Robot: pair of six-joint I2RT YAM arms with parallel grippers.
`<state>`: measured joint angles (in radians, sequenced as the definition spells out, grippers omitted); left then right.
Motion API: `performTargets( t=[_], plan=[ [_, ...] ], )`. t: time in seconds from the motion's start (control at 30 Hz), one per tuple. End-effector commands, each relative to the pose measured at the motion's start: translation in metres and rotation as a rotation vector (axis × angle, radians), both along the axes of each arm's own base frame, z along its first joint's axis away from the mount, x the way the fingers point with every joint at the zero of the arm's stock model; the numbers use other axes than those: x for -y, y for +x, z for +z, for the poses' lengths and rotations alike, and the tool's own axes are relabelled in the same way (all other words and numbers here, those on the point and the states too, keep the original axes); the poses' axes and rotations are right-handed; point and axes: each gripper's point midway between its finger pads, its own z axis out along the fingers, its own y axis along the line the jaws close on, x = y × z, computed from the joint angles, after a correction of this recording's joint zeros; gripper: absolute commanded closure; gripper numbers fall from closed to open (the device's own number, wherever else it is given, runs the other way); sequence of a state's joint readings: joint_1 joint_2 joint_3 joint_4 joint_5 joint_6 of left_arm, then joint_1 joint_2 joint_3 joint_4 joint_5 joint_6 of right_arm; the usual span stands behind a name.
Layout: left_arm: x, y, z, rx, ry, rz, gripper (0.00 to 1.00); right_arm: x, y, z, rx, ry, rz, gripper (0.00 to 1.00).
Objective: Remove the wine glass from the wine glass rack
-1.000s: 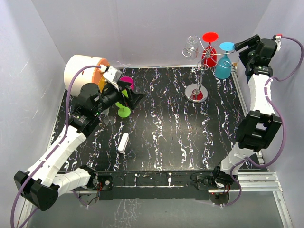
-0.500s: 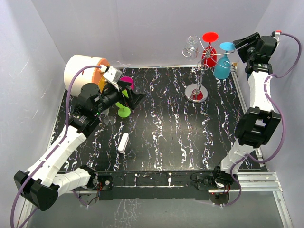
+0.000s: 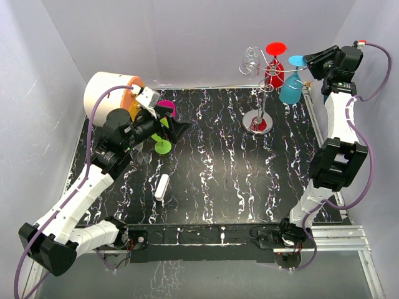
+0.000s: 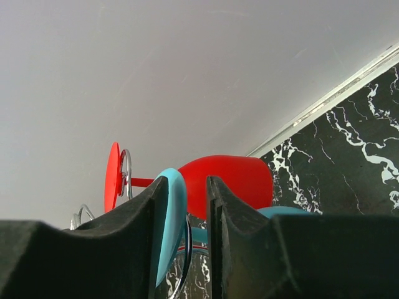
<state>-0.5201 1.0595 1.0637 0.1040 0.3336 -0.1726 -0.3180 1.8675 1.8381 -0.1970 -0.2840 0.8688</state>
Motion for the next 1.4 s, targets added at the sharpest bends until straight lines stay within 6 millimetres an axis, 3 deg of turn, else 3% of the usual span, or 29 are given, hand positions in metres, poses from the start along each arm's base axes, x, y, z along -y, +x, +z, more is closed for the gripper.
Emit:
performTargets(
  t=[0.0,0.6,1.0,1.37],
  plan=[
    [0.003,-0.003,0.008,0.036,-0.009,-0.020,0.01,0.000,0.004,0.037,0.108,-0.028,0.012,0.74],
    [0.003,-0.003,0.009,0.038,-0.010,-0.024,0.01,0.002,-0.001,0.060,0.136,-0.056,-0.005,0.98],
    [0.004,-0.004,0.009,0.033,-0.012,-0.031,0.01,0.003,-0.007,0.078,0.153,-0.086,-0.016,1.00],
    [0.006,-0.003,0.006,0.024,-0.008,-0.034,0.01,-0.009,-0.021,0.099,0.204,0.070,-0.005,1.00]
  ],
)
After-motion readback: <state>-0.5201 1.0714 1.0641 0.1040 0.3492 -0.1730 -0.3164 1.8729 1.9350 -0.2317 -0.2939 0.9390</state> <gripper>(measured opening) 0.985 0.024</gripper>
